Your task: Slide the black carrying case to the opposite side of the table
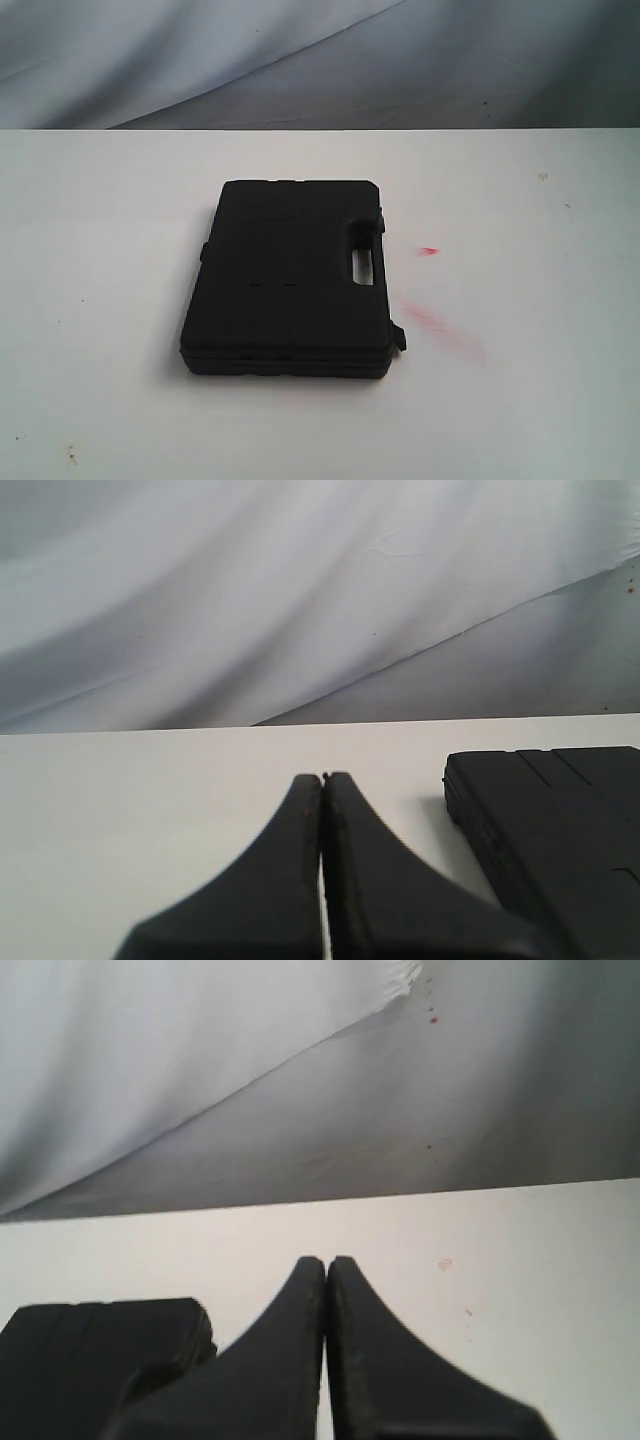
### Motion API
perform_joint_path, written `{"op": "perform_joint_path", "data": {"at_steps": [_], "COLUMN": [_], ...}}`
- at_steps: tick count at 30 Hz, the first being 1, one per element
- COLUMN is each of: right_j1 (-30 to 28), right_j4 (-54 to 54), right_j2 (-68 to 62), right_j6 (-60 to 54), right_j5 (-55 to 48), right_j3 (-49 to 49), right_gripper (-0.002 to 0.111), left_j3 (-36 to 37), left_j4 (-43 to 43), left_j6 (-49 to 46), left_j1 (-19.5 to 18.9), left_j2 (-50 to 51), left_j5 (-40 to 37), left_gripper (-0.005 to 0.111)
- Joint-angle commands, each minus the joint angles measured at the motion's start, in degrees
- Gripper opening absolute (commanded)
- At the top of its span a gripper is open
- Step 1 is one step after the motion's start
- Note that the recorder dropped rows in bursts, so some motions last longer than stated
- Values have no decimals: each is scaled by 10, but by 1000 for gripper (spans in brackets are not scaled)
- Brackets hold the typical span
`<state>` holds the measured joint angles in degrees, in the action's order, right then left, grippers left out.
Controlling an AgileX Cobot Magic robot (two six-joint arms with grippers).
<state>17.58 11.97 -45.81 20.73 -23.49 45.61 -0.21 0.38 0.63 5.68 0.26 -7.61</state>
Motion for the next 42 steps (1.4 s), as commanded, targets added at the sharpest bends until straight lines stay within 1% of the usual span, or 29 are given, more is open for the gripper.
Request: {"op": "perform_joint_path", "data": {"at_steps": [1, 3, 6, 11, 14, 16, 19, 28, 36, 42], "right_j1": [101, 134, 168, 206, 219, 220, 220, 217, 195, 181], "right_j4": [95, 121, 149, 160, 158, 144, 96, 13, -37, -67], "right_j2": [-111, -153, -211, -304, -350, -380, -418, -514, -595, -646], "right_j6": [90, 116, 150, 159, 158, 149, 104, 45, 17, -13], "right_j5": [-47, -58, -80, -140, -181, -214, -248, -320, -371, -377], "right_j3": [64, 91, 137, 218, 265, 293, 325, 401, 453, 493], "right_gripper": [0, 0, 0, 0, 0, 0, 0, 0, 0, 0], "left_j3": [2, 2, 2, 2, 2, 2, 2, 2, 2, 2], "left_j4": [1, 1, 1, 1, 1, 1, 1, 1, 1, 1], "left_j6": [6, 6, 6, 6, 6, 6, 6, 6, 6, 6], "left_j1": [-1, -1, -1, -1, -1, -1, -1, -1, -1, -1], "left_j2": [-3, -3, -3, -3, -3, -3, -3, -3, -3, -3], "left_j5": [0, 0, 0, 0, 0, 0, 0, 0, 0, 0], "left_gripper": [0, 0, 0, 0, 0, 0, 0, 0, 0, 0]}}
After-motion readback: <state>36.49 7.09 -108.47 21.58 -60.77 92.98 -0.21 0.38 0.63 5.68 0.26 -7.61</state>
